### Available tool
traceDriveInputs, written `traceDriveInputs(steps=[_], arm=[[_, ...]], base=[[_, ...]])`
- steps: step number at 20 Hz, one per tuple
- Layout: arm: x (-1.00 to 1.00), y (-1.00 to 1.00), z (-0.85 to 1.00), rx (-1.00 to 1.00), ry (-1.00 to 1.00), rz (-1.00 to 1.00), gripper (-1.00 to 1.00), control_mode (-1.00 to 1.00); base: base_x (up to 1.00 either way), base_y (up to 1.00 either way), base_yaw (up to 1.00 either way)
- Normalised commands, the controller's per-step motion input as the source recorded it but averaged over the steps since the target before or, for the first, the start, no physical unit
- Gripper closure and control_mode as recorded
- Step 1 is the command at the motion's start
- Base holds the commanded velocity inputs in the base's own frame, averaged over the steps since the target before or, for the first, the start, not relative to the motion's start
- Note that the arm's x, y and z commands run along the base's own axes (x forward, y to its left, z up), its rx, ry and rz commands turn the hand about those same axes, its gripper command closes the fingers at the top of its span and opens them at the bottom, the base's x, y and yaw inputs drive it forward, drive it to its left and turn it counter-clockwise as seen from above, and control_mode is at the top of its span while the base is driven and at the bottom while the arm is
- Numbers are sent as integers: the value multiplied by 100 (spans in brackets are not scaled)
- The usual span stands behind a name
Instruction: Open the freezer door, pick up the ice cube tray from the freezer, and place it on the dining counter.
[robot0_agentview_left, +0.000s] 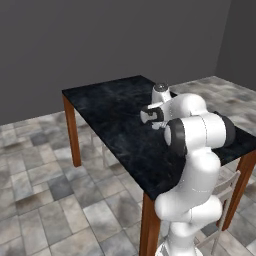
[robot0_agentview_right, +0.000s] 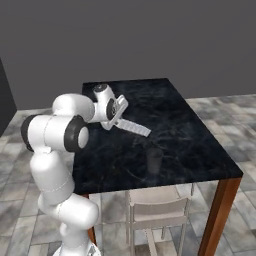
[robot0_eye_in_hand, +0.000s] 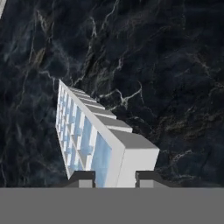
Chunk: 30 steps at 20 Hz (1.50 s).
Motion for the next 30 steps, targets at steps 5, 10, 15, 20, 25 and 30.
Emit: traceDriveInputs(steps=[5, 10, 15, 20, 25, 30], arm=[[35, 0, -28, 0, 1, -3, 100, -100], [7, 0, -20, 0, 9, -1, 100, -100], [-5, 0, -16, 0, 17, 0, 100, -100], [-5, 0, -25, 0, 13, -1, 100, -100], [0, 0, -15, 0, 11, -1, -100, -100], [0, 0, 1, 0, 9, 0, -100, -100]], base=[[0, 0, 0], [0, 0, 0], [0, 0, 0], [0, 0, 0], [0, 0, 0], [0, 0, 0]])
